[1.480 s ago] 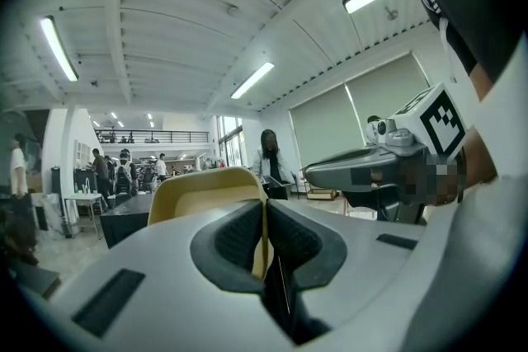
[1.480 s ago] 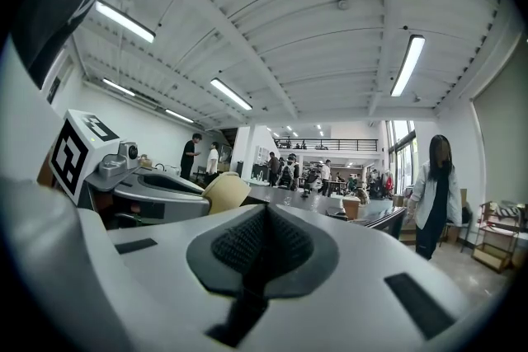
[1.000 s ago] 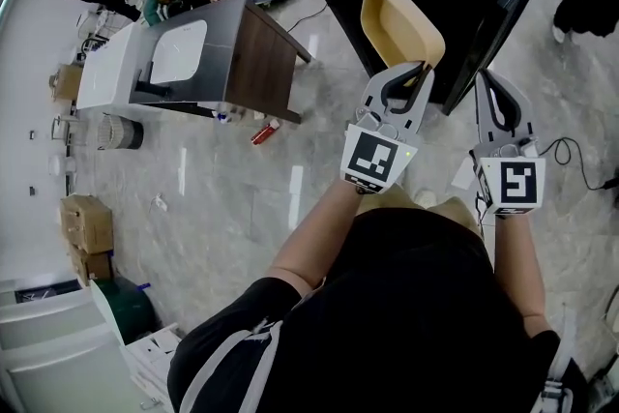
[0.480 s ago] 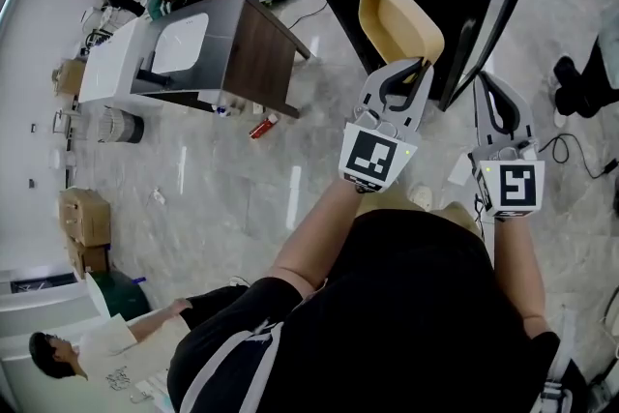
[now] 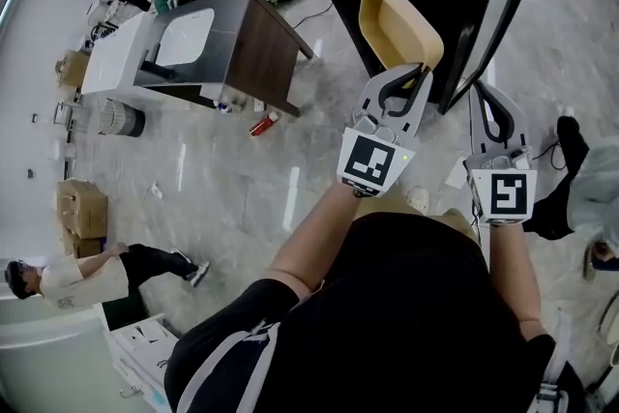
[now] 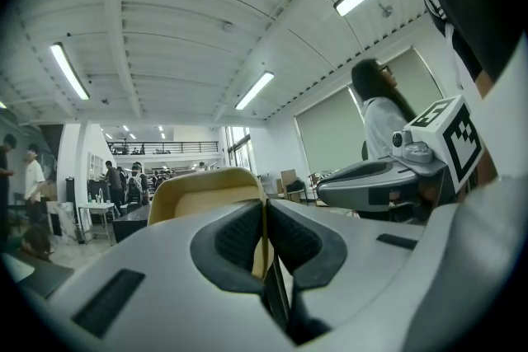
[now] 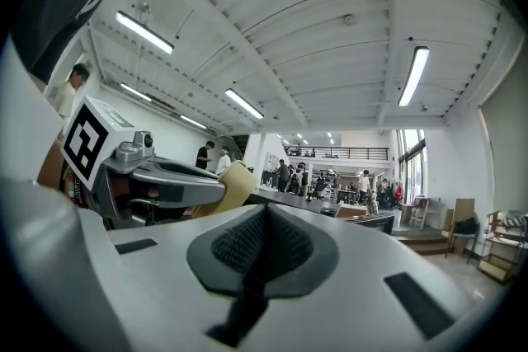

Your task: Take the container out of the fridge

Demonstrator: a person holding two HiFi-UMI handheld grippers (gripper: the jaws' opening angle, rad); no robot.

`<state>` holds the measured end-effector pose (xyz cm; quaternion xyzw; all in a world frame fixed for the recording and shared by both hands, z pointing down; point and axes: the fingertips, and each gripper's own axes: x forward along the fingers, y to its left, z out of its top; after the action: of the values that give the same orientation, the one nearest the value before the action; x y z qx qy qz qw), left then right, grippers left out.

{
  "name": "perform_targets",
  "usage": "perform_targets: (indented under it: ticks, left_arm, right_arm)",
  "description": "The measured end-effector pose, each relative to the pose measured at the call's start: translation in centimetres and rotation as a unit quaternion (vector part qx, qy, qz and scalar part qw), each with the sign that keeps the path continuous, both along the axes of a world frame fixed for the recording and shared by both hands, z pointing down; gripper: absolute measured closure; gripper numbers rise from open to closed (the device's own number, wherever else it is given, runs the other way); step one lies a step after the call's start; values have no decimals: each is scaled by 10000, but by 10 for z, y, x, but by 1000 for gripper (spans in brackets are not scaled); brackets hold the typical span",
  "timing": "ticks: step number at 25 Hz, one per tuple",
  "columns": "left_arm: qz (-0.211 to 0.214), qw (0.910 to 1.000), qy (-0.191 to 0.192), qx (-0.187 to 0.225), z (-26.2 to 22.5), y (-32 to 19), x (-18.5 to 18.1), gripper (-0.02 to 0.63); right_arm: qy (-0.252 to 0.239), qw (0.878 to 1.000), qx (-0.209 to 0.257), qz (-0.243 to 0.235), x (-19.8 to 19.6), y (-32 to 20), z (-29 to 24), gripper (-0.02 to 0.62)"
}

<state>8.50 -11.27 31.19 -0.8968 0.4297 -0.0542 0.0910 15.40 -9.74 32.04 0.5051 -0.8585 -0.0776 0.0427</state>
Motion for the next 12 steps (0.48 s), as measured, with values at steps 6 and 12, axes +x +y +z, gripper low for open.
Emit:
perform_targets:
  ticks: [6, 12]
  left_arm:
    - [4, 10000, 70, -7, -5, -2, 0, 571]
    - [31, 10000, 89, 11, -5, -5, 0, 571]
  right_arm:
    - [-77, 10000, 5, 13, 2, -4, -6, 560]
    - [-53, 10000, 57, 1, 1, -4, -7, 560]
